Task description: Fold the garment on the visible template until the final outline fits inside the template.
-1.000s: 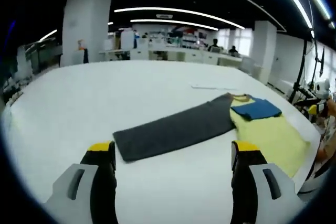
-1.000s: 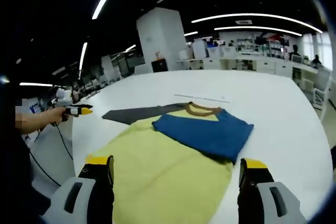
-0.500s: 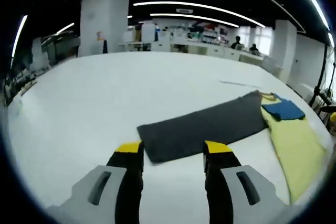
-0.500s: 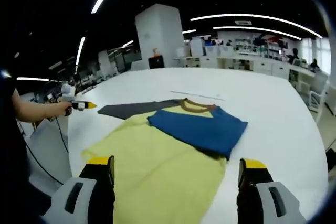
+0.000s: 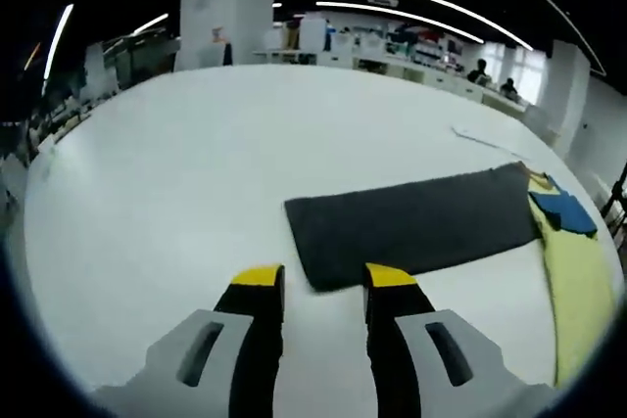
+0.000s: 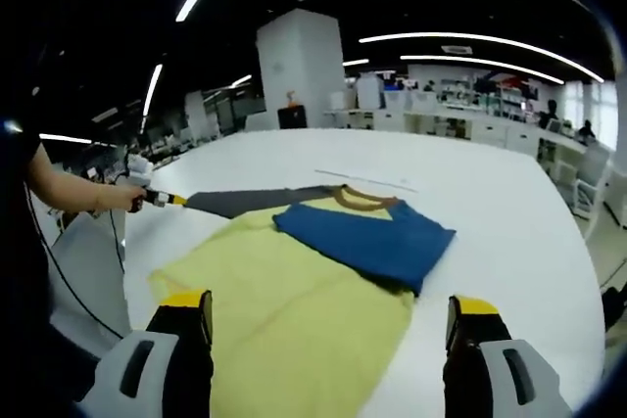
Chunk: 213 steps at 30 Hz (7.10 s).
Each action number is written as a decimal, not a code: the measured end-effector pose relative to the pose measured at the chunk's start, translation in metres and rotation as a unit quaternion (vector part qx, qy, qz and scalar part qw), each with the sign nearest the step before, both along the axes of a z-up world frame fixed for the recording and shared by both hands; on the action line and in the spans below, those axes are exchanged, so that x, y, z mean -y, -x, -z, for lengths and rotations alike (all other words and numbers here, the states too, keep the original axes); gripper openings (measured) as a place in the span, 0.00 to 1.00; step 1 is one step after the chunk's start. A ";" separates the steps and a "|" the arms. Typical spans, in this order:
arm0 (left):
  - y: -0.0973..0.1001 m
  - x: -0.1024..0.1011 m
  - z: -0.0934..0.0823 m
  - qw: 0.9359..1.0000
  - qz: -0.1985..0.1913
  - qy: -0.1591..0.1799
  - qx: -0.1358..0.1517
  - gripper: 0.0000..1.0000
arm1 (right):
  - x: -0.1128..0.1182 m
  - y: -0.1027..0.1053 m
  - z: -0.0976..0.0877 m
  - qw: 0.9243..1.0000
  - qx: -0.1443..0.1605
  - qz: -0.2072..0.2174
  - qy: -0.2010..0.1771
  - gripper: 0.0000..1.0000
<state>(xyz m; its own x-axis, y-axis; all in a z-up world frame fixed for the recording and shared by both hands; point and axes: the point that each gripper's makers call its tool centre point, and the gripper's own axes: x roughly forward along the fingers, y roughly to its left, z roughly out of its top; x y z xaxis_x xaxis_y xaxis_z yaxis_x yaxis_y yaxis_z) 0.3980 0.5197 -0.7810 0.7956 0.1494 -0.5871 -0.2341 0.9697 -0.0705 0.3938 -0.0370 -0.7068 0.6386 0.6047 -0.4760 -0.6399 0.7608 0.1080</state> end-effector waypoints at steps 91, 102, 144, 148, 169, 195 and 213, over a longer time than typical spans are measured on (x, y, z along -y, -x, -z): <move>-0.092 0.154 -0.113 0.970 0.123 0.158 0.137 0.00 | -0.021 0.022 -0.007 0.999 0.018 -0.041 -0.028 0.99; -0.104 0.188 -0.123 0.963 0.152 0.168 0.147 0.00 | -0.032 0.029 -0.009 0.998 0.013 -0.052 -0.044 0.99; -0.148 0.364 -0.138 0.923 0.268 0.228 0.156 0.00 | -0.021 0.047 -0.001 0.998 -0.005 -0.055 -0.023 0.99; -0.150 0.387 -0.137 0.918 0.284 0.233 0.152 0.00 | -0.017 0.046 0.000 0.998 -0.004 -0.051 -0.022 0.99; -0.161 0.445 -0.124 0.904 0.344 0.222 0.127 0.00 | -0.008 0.049 0.008 0.999 -0.012 -0.035 -0.019 0.99; -0.152 0.525 -0.092 0.884 0.414 0.204 0.076 0.00 | -0.003 0.045 0.010 0.999 -0.011 -0.022 -0.023 0.99; -0.146 0.540 -0.046 0.891 0.409 0.192 0.034 0.00 | 0.002 0.042 0.012 0.999 -0.011 -0.017 -0.025 0.99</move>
<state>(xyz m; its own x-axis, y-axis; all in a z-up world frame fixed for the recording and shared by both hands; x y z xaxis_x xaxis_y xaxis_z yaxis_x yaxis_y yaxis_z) 0.5437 -0.0200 -0.7353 0.5811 -0.6990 -0.4168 0.5579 0.7150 -0.4214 0.3514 -0.0386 -0.7191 0.6074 0.6489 -0.4582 -0.6617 0.7324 0.1602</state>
